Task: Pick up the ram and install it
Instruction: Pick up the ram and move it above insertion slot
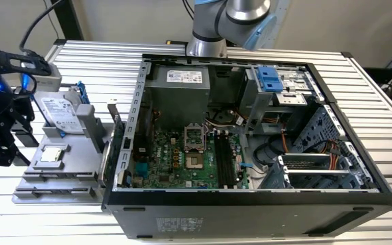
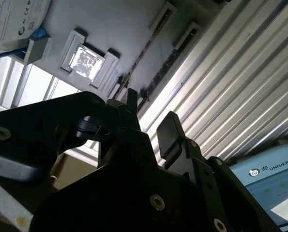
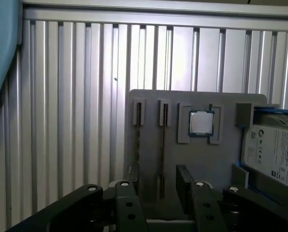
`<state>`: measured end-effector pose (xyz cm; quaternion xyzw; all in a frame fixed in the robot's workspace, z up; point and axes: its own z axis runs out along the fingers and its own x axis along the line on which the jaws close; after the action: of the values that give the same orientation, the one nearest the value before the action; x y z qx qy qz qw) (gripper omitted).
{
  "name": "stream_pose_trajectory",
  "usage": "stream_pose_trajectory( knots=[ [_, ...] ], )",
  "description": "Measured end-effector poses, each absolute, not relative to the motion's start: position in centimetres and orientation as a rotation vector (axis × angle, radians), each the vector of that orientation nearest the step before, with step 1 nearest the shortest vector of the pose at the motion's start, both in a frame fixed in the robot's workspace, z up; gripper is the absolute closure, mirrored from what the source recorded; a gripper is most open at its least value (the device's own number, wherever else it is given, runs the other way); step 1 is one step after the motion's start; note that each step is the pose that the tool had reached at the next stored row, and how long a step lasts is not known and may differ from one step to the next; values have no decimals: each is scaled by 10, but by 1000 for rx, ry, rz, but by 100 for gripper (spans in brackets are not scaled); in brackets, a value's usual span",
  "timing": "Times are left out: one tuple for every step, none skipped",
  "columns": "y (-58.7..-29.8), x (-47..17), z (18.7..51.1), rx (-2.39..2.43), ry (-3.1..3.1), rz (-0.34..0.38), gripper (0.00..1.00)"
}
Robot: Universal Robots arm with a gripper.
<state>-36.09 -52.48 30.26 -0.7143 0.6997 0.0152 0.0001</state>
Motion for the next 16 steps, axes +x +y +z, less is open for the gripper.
stream_pose_trajectory(
  knots=[
    [-525,-361,301,-2244,2198,48,0],
    [-525,-361,300,-2244,2198,48,0],
    [-525,-361,298,-2244,2198,48,0],
    [-525,-361,297,-2244,2198,47,0],
    [-526,-361,295,-2244,2198,47,0],
    [-526,-361,293,-2244,2199,47,0],
    [-526,-361,292,-2245,2199,47,0],
    [-526,-361,290,-2245,2199,46,0],
    [-526,-361,289,-2245,2199,46,0],
    [-526,-361,287,-2245,2199,45,0],
    [-526,-361,285,-2246,2200,45,0],
    [-526,-361,283,-2246,2200,44,0],
    [-526,-361,282,-2246,2200,44,0],
    [-526,-361,280,-2246,2200,43,0],
    [-526,-361,278,-2246,2200,43,0],
    [-526,-361,276,-2246,2200,43,0]
  ],
)
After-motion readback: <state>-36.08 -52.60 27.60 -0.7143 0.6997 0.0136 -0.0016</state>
